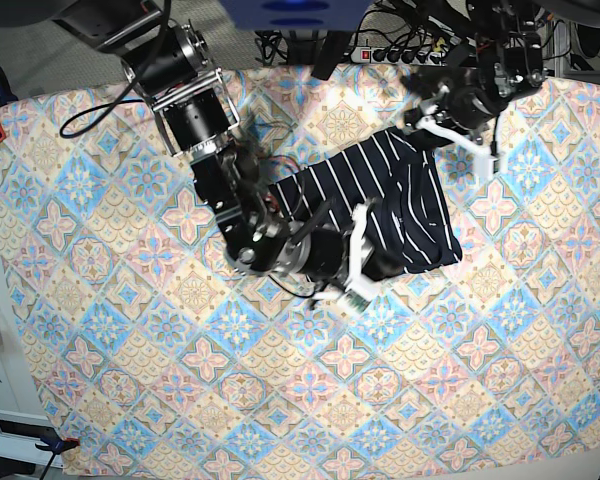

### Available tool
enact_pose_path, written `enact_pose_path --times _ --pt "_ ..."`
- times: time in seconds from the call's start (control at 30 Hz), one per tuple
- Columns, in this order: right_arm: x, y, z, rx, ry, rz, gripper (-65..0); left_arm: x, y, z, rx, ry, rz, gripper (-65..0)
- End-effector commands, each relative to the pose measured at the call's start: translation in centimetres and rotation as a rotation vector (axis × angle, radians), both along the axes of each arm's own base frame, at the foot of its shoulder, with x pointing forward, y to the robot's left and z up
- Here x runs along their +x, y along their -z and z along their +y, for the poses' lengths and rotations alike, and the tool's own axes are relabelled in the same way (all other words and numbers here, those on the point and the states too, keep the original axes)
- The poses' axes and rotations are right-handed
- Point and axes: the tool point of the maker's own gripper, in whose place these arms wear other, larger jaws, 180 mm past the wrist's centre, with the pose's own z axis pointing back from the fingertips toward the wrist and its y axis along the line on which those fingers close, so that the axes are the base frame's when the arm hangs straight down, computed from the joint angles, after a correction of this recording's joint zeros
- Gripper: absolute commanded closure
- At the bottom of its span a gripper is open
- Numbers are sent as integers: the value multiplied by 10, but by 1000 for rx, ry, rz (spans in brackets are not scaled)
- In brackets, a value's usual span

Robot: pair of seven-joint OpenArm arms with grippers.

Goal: Fold the T-shirt properly
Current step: 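Hold the bundle with both grippers and rotate it square on the table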

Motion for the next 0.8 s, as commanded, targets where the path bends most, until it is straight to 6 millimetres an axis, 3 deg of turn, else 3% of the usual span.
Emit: enact_pose_path --times 0.0,0.1,0.2,0.37,0.47,0.6,0.77 --pt "13 -15 -3 41 22 -27 -31 3 -7 -5 -8 17 -29 -146" --pt "34 -9 -19 9 74 -22 -31 2 -6 -20 -31 45 -26 -146" --pt "46 12 -35 -90 100 -12 -31 0 -6 -38 -58 85 -24 -146" --pt "50 27 -33 -182 62 -57 -31 11 -9 -56 -90 99 -49 -146" --pt "48 32 -16 -190 29 -73 -31 17 -1 -52 -73 94 -36 -146" --pt "33 71 -14 -280 -15 -27 -31 23 20 -36 13 92 2 -146" --pt "22 99 -24 -380 -52 -8 -31 33 41 4 109 15 49 -148"
